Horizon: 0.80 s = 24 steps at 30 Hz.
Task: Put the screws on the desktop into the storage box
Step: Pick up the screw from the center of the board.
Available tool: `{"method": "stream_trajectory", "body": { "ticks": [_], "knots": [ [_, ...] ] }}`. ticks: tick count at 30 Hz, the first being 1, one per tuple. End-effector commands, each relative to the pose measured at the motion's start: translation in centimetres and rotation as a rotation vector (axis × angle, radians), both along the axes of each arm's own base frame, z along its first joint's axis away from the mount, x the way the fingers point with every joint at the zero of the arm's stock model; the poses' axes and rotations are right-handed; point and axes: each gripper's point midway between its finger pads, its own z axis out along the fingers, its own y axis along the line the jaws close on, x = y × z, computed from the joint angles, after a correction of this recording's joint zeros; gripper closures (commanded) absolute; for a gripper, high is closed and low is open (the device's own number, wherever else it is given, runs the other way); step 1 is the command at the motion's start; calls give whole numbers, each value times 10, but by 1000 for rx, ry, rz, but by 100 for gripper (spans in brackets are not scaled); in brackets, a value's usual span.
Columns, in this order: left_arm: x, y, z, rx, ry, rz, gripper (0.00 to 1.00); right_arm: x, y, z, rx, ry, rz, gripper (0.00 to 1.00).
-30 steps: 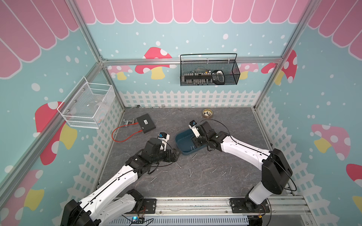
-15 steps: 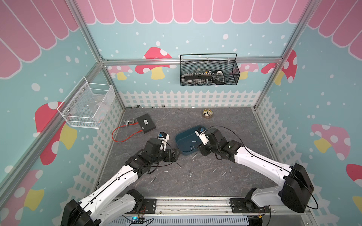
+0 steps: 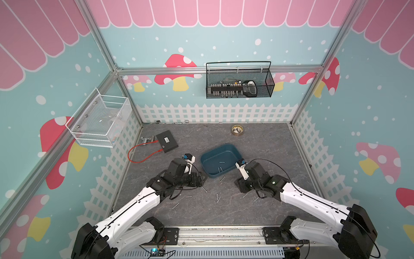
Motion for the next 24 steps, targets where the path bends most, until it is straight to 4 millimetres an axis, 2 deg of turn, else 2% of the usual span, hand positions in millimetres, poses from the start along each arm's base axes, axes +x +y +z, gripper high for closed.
{"method": "stream_trajectory", "body": {
  "ticks": [1, 3, 5, 7, 9, 10, 13, 18, 24],
  "knots": [
    [-7, -1, -5, 4, 84, 23, 7, -12, 2, 9, 63, 8, 26, 38],
    [-12, -1, -18, 26, 154, 39, 9, -18, 3, 13, 84, 9, 47, 33],
    [-18, -3, -29, 50, 215, 51, 10, -22, 2, 19, 102, 1, 55, 23],
    [-22, -7, -35, 61, 247, 65, 10, -23, 1, 27, 121, -20, 57, 19],
    [-25, -10, -41, 67, 282, 79, 12, -23, 0, 34, 136, -40, 57, 7],
    [-26, -11, -43, 69, 299, 87, 13, -23, 0, 36, 137, -47, 56, 4],
    [-30, -17, -52, 76, 357, 107, 23, -24, -2, 38, 137, -54, 54, 2],
    [-31, -22, -59, 83, 398, 156, 49, -23, -3, 39, 140, -69, 54, 2],
    [-30, -19, -71, 122, 417, 198, 59, -25, -2, 46, 163, -89, 67, 2]
  ]
}}
